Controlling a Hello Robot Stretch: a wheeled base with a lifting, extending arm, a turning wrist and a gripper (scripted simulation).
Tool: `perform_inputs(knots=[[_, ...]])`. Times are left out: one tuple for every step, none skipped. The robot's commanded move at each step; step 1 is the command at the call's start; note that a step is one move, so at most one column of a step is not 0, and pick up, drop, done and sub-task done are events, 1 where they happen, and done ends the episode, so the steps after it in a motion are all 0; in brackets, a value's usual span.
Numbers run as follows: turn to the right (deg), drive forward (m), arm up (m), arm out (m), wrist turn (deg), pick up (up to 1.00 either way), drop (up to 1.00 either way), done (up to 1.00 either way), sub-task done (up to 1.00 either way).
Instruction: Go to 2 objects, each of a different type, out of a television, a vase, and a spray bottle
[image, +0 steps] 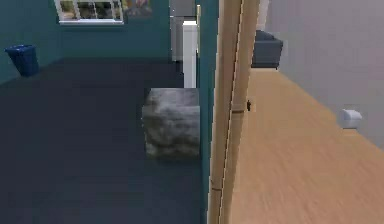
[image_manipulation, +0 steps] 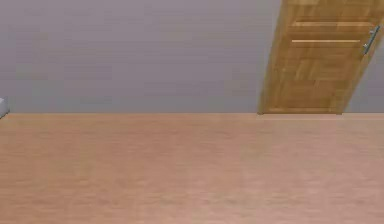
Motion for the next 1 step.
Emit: perform_inputs(knots=[[45.0,0.0,0.0,0.0,0.0,0.0,0.0,0.0,0.0]])
